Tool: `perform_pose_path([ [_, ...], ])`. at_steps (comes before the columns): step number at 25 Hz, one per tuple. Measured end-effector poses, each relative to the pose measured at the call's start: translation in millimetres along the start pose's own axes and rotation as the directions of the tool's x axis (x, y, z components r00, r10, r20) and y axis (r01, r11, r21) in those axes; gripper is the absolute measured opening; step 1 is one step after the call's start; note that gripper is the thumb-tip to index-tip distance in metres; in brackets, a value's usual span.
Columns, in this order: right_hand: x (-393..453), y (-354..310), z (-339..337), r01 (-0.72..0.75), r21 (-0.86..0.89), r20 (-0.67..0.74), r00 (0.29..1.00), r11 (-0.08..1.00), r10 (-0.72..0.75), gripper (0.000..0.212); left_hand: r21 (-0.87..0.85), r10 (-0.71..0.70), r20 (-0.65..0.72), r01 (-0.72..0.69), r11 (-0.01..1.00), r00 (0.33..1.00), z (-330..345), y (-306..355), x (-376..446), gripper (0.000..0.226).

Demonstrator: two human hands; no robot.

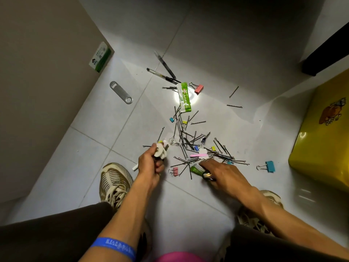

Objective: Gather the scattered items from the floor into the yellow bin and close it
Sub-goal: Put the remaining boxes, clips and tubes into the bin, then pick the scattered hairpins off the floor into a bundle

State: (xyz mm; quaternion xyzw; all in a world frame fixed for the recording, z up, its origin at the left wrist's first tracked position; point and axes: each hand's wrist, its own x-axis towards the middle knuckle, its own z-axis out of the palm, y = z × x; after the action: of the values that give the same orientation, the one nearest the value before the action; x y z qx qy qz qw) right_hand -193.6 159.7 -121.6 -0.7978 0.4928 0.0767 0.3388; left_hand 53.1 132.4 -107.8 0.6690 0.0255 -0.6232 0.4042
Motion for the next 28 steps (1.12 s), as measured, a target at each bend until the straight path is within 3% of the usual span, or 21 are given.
perform_pose_path([
  [2,2.4,-6.1,7.1,-0.015,-0.103,-0.004,1.0,0.995,0.015,0.041,-0.15,-0.108,0.133,0.128,0.98,0.985,-13.4,0.4,-5.4,0.035],
  [4,6.8,-13.6,9.7,-0.015,-0.148,-0.068,0.998,0.989,0.005,0.03,-0.159,-0.146,0.188,0.176,0.971,0.971,-21.1,-3.4,-12.0,0.034],
  [6,7.9,-17.0,10.3,-0.023,-0.16,-0.107,0.994,0.987,0.006,0.027,-0.092,-0.147,0.121,0.158,0.983,0.982,-22.8,-6.4,-13.9,0.021],
  [8,5.5,-14.2,9.6,-0.075,-0.029,-0.15,0.986,0.997,0.07,0.024,0.167,-0.053,-0.016,0.055,0.984,0.998,-19.5,-11.6,-13.6,0.008],
  [9,4.4,-12.6,8.1,-0.111,0.104,-0.175,0.976,0.988,0.128,0.021,0.414,0.055,-0.086,-0.015,0.91,0.995,-17.3,-16.1,-13.2,0.006],
  [11,1.9,-8.8,2.8,-0.158,0.473,-0.184,0.944,0.867,0.272,0.019,0.856,0.294,-0.092,-0.075,0.511,0.951,-14.8,-29.3,-13.2,0.014],
  [12,0.8,-7.9,-1.3,-0.147,0.654,-0.169,0.928,0.742,0.333,0.017,0.951,0.347,-0.047,-0.065,0.301,0.937,-13.2,-36.0,-14.9,0.025],
  [13,-0.2,-7.8,-6.0,-0.12,0.783,-0.143,0.92,0.61,0.364,0.015,0.982,0.362,0.001,-0.068,0.174,0.932,-10.8,-42.4,-17.0,0.031],
  [15,-2.7,-9.8,-15.3,-0.088,0.889,-0.1,0.92,0.449,0.38,0.014,0.988,0.368,0.063,-0.111,0.111,0.928,-5.8,-54.0,-16.0,0.03],
  [17,-3.1,-12.6,-24.7,-0.117,0.946,-0.019,0.912,0.303,0.41,0.012,0.979,0.374,0.056,-0.125,0.162,0.926,-1.6,-58.2,-11.0,0.024],
  [21,-7.9,-15.2,-54.3,-0.07,0.975,0.155,0.894,-0.209,0.42,0.012,0.944,0.332,0.003,-0.112,0.31,0.943,6.3,-51.4,-19.2,0.018],
  [22,-13.0,-17.4,-66.6,-0.03,0.952,0.156,0.903,-0.303,0.4,0.015,0.903,0.308,-0.022,-0.113,0.414,0.951,11.0,-45.5,-26.5,0.019],
  [25,-40.5,-27.4,-108.7,0.104,0.889,0.074,0.928,-0.446,0.364,0.023,0.557,0.169,-0.012,-0.133,0.82,0.986,46.2,-16.8,-58.5,0.018],
  [27,-72.6,-23.9,-140.9,0.281,0.838,-0.054,0.896,-0.469,0.44,0.022,0.343,0.082,0.2,-0.148,0.928,0.976,97.3,2.6,-95.8,0.009],
  [28,-92.7,-16.8,-159.0,0.396,0.797,-0.115,0.841,-0.456,0.529,0.022,0.258,0.065,0.346,-0.161,0.953,0.936,132.8,7.6,-118.2,0.009],
])
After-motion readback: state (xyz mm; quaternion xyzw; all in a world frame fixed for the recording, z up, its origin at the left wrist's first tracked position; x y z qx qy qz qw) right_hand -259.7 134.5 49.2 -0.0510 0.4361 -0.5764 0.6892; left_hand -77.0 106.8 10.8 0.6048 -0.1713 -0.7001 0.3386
